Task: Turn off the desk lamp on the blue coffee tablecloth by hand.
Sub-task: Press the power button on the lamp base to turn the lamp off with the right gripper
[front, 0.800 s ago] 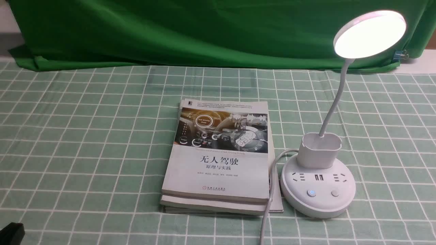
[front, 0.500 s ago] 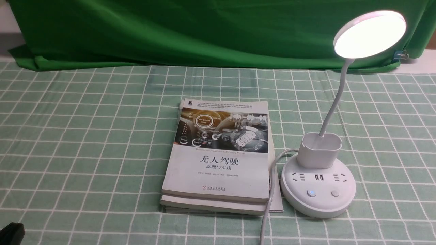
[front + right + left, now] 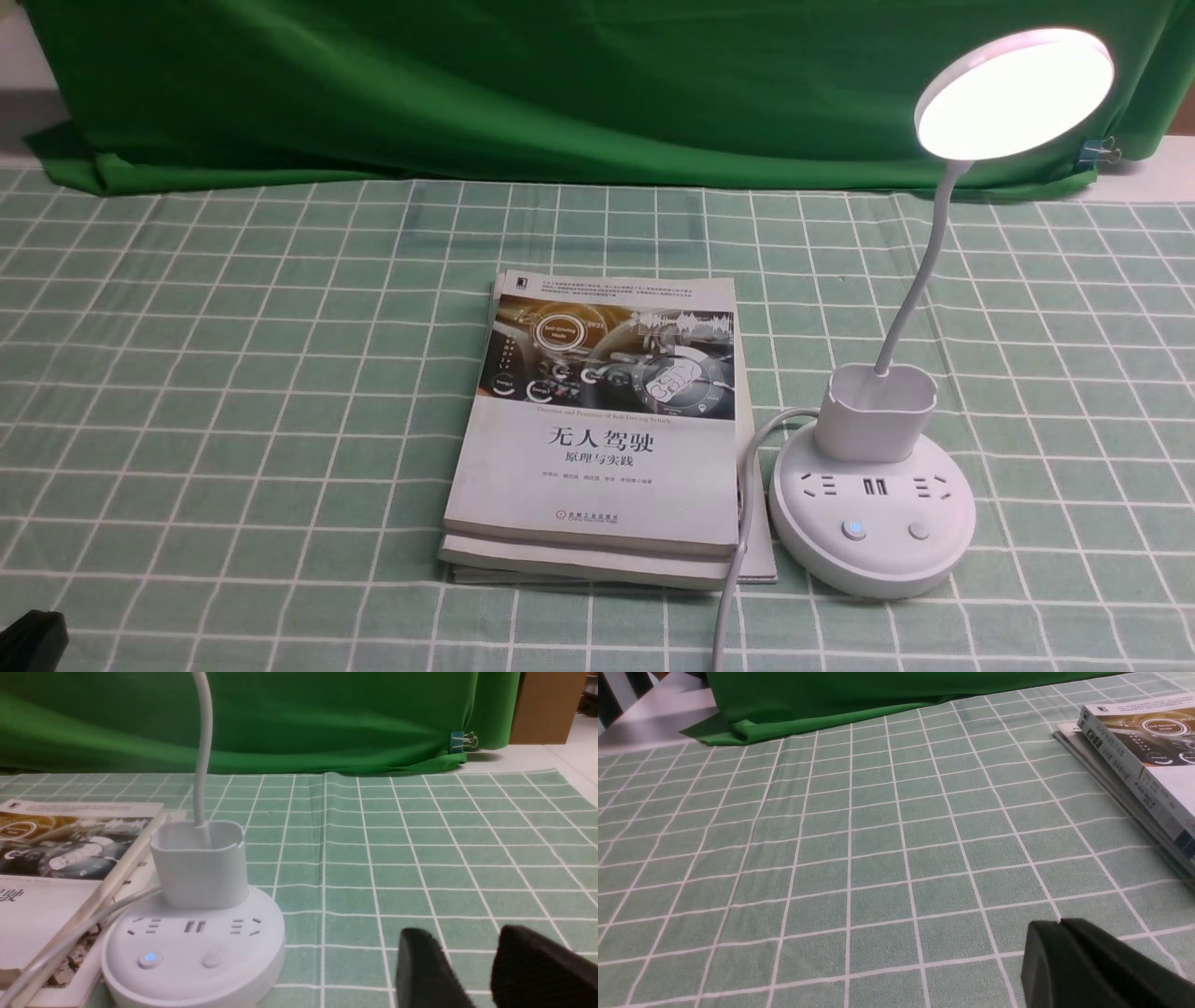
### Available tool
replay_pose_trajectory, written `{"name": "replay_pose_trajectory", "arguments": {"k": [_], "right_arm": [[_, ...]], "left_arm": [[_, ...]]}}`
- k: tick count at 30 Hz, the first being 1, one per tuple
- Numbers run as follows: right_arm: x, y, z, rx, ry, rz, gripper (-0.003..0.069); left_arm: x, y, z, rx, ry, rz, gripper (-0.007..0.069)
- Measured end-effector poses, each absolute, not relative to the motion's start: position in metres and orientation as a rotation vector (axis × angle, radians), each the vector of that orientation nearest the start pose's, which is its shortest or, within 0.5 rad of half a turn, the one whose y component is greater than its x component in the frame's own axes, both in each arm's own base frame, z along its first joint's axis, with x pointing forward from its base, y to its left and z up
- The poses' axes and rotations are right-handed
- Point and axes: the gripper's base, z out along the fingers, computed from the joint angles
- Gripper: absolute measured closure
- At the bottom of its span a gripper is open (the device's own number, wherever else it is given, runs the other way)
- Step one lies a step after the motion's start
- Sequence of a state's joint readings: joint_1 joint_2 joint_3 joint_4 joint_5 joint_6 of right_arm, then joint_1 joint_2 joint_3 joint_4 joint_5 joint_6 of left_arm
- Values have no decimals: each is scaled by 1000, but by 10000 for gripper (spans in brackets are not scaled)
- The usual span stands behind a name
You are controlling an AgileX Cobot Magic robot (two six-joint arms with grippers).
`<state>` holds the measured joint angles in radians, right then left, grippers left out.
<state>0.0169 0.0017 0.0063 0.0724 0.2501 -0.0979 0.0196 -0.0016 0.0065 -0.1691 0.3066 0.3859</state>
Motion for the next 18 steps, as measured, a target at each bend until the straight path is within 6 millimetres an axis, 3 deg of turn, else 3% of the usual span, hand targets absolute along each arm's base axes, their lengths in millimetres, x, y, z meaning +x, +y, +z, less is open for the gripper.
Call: {"name": "replay_pose_trajectory", "arguments": {"k": [13,18], "right_arm": [[56,2,191,-40,1715,16,421],[57,2,205,258,1543,298,421]], "left_arm": [[54,-4,184,220,1779,130,624],[54,-4,184,220,1779,130,624]]}}
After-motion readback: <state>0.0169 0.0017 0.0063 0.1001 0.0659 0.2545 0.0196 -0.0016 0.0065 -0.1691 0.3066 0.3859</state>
